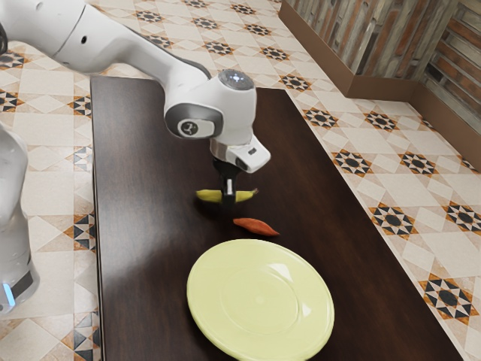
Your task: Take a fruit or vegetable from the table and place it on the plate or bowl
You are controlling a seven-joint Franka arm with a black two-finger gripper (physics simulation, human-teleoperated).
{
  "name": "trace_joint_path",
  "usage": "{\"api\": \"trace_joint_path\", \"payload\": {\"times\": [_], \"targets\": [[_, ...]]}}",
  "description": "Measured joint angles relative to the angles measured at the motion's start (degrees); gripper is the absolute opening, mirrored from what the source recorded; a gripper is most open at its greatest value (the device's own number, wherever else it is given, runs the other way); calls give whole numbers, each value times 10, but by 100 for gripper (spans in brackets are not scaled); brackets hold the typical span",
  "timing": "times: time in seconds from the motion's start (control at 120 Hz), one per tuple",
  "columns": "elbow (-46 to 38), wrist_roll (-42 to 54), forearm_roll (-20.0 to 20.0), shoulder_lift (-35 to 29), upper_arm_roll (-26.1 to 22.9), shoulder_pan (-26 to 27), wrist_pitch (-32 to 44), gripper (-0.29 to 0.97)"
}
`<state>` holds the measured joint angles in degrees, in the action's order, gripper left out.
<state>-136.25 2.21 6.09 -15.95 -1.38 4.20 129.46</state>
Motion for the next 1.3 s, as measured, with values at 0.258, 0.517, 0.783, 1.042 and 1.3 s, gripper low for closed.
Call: {"api": "trace_joint_path", "payload": {"times": [0.258,0.517,0.783,1.042,1.3], "targets": [[-1,-23,1,-116,-175,-15,0,11],[15,-62,-1,-160,-308,-35,0,12],[39,-111,-3,-136,-389,-58,0,13],[45,-141,-2,-133,-397,-66,1,56],[187,-204,14,-61,-197,-160,-4,66]]}}
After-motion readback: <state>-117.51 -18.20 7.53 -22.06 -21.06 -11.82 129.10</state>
